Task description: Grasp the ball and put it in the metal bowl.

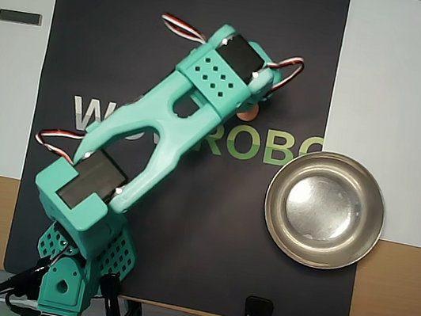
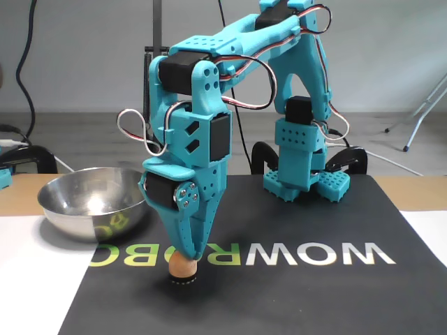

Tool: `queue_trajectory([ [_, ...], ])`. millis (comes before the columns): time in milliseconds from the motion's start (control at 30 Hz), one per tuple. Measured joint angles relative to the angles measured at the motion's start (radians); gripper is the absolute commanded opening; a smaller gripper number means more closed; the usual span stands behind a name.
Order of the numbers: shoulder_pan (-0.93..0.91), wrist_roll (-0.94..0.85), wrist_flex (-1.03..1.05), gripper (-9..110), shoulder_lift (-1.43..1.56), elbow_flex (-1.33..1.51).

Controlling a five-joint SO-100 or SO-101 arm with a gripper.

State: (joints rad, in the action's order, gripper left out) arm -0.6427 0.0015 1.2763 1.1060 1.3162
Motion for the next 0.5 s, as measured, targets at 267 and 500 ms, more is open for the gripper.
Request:
queue_trajectory([
  [267,-0.008,-0.011,0.058,1,0.032,0.0],
  [500,-0.009,-0.011,0.06,1,0.032,0.0],
])
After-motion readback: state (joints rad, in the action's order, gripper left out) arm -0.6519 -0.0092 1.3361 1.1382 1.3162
